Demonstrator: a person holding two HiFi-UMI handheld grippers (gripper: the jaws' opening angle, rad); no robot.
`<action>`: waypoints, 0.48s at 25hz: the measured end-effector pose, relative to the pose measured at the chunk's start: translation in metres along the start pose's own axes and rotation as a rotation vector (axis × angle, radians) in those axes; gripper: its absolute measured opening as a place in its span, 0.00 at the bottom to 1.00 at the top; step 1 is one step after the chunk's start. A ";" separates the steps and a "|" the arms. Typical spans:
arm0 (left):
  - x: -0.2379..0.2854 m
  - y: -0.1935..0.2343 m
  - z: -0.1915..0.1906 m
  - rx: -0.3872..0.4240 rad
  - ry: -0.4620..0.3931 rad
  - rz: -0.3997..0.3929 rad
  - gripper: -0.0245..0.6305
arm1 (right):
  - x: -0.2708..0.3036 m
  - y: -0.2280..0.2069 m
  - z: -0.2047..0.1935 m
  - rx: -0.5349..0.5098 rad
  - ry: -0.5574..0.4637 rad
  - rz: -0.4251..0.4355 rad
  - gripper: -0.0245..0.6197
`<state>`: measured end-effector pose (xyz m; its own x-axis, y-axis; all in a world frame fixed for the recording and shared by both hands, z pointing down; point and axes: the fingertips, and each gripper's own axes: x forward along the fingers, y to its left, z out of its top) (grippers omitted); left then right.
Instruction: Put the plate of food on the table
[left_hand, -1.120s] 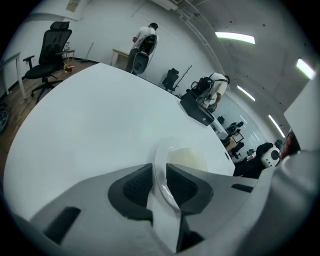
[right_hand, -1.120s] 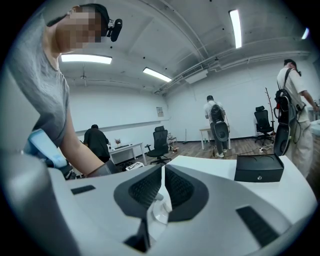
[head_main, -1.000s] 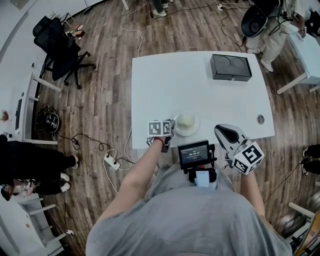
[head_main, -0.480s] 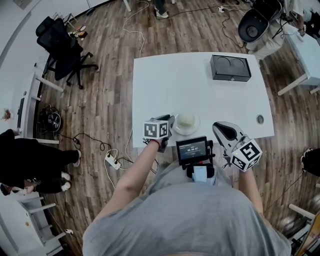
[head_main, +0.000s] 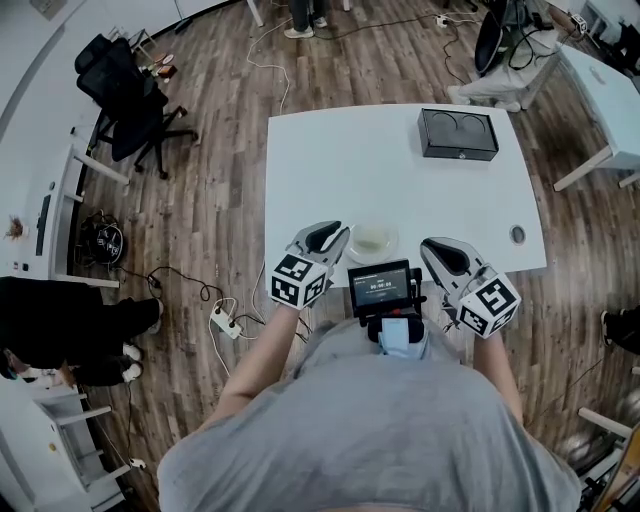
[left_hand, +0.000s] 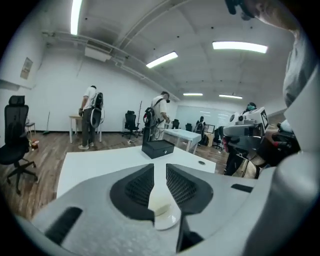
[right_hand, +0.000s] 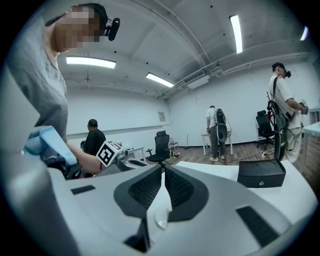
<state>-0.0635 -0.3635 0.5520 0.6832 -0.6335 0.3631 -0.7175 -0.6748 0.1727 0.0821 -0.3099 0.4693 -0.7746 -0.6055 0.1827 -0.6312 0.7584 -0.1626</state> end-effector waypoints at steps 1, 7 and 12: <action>-0.004 -0.005 0.006 0.029 -0.026 -0.008 0.15 | 0.000 0.001 0.000 0.000 -0.003 0.001 0.09; -0.024 -0.029 0.031 0.165 -0.123 -0.023 0.15 | -0.003 0.006 0.003 -0.008 -0.021 0.002 0.09; -0.038 -0.039 0.042 0.209 -0.150 -0.018 0.11 | -0.004 0.008 0.010 -0.010 -0.036 -0.007 0.09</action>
<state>-0.0559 -0.3288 0.4933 0.7190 -0.6595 0.2194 -0.6724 -0.7399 -0.0209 0.0800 -0.3038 0.4579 -0.7714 -0.6187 0.1486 -0.6360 0.7566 -0.1517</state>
